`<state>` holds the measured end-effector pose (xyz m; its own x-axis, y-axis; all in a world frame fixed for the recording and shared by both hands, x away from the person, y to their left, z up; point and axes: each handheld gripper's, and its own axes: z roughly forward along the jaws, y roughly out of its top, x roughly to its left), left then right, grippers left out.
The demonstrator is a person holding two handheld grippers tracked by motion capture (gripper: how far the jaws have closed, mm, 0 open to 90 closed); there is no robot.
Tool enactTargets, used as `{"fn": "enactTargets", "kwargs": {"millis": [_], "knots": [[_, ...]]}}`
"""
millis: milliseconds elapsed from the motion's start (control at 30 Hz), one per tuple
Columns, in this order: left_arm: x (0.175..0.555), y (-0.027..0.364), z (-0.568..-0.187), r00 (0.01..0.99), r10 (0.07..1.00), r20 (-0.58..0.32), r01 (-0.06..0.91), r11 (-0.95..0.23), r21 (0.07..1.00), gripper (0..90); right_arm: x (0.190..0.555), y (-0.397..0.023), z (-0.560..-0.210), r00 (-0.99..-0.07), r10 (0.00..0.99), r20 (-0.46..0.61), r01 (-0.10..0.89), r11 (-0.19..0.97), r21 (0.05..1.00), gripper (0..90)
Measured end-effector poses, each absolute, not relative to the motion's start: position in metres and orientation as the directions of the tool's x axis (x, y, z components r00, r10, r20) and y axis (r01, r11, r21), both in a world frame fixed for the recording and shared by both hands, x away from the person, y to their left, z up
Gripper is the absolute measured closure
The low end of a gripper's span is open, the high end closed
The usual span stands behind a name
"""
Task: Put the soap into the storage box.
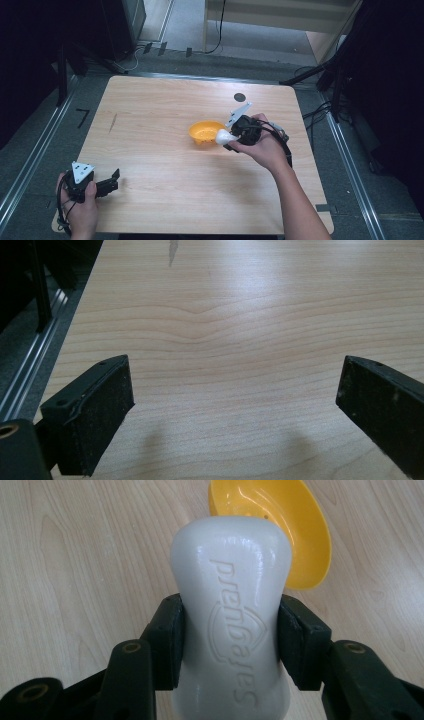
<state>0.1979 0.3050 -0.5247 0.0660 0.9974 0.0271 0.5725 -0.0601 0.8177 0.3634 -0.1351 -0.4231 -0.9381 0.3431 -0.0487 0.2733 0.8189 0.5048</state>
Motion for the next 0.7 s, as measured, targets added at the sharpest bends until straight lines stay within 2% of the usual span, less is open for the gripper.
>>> {"fn": "enactTargets", "kwargs": {"millis": [700], "knots": [[0.198, 0.305, -0.525, 0.067, 0.997, 0.026, 0.571, -0.06, 0.819, 2.4, 0.387, -0.113, -0.41, -0.966, 0.25, -0.073, 0.188, 0.862, 0.471, 50.8]]}}
